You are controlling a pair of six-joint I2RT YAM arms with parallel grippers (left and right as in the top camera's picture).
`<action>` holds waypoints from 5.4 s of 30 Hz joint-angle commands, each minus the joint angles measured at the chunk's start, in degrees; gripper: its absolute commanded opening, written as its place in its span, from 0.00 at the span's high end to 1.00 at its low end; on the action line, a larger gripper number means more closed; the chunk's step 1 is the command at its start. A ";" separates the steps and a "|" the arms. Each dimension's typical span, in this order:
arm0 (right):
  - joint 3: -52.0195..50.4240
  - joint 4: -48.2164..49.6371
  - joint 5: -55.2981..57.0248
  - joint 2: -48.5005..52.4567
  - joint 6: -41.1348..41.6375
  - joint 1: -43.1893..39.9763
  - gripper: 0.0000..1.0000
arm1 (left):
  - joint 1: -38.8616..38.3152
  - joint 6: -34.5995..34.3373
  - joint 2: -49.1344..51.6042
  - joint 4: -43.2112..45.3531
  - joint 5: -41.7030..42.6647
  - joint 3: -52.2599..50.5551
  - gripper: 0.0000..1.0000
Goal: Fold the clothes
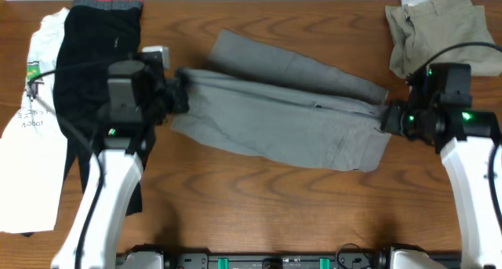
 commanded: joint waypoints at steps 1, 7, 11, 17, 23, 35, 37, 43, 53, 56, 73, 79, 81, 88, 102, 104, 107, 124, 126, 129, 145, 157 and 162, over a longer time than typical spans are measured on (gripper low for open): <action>0.94 3.04 4.96 3.72 0.57 -0.83 0.99 | 0.59 0.98 4.79 4.98 -0.33 0.52 0.94; 0.94 9.01 5.38 10.34 1.64 -1.09 0.99 | -0.04 0.98 10.23 12.50 -0.48 0.52 0.94; 0.94 13.99 5.44 13.55 1.55 -1.22 0.99 | -0.04 1.01 11.63 19.87 -3.50 0.52 0.94; 0.94 23.23 5.57 16.98 1.18 -1.25 0.99 | -0.04 2.16 13.55 30.88 -5.51 0.52 0.94; 0.94 27.23 7.52 19.87 1.18 -1.31 0.99 | -1.44 4.04 18.88 39.23 -5.49 0.52 0.94; 0.94 30.64 10.10 26.32 3.78 -1.36 0.99 | -6.25 4.00 30.91 53.51 -6.45 0.76 0.94; 0.94 31.52 11.30 26.36 4.74 -1.36 0.99 | -6.40 4.02 31.80 54.45 -7.19 1.05 0.94; 0.94 33.77 15.96 26.36 8.63 -1.36 0.99 | -6.40 3.98 32.04 55.60 -7.30 2.29 0.34; 0.96 31.56 14.23 25.16 11.65 -1.33 0.01 | -6.40 3.52 30.14 50.82 -7.23 3.02 0.02; 0.96 30.86 9.11 23.58 9.49 -1.29 0.01 | -6.40 3.56 27.82 45.40 -7.26 3.02 0.02; 0.94 25.99 1.64 13.77 -1.46 11.89 0.89 | -6.36 3.61 15.43 14.47 -6.58 3.02 0.02; 0.94 25.66 1.64 14.97 -1.20 16.20 0.96 | -6.40 9.46 15.87 13.99 1.16 3.02 0.00; 0.94 25.77 1.53 14.95 -0.48 16.50 0.96 | -6.40 10.36 17.31 14.03 1.51 3.02 0.07; 0.94 23.41 0.59 14.95 0.74 16.61 0.96 | -6.40 14.08 24.57 13.90 1.57 3.02 0.81; 0.94 22.53 0.63 14.95 0.24 16.65 0.97 | -6.40 15.67 35.43 25.07 0.50 2.99 0.94; 0.94 22.51 0.83 14.95 0.22 16.65 0.98 | -6.40 15.78 37.53 25.57 -1.36 2.99 0.94; 0.94 22.53 0.83 14.95 0.20 16.65 0.98 | -6.34 15.78 39.93 25.05 -3.41 2.99 0.94; 0.94 22.73 1.27 14.95 -0.42 16.65 0.95 | -6.19 4.24 38.14 -5.20 -3.39 2.99 0.94; 0.94 22.75 1.25 14.97 -0.42 16.65 0.95 | -6.19 1.25 38.14 -8.50 -3.37 3.02 0.94; 0.94 22.38 1.25 14.97 -0.42 16.68 0.95 | -6.19 0.44 38.10 -13.90 -3.37 3.02 0.94; -8.13 20.31 2.60 15.28 8.11 16.65 0.87 | -6.19 -0.42 37.79 -35.65 -3.17 3.78 0.89; -14.67 31.36 5.49 18.38 15.17 16.68 0.90 | -6.19 -1.01 24.87 -36.59 -3.30 6.49 0.83; -15.04 35.21 4.92 24.48 18.12 16.68 0.94 | -6.19 -0.55 17.49 -32.96 -4.33 6.49 0.56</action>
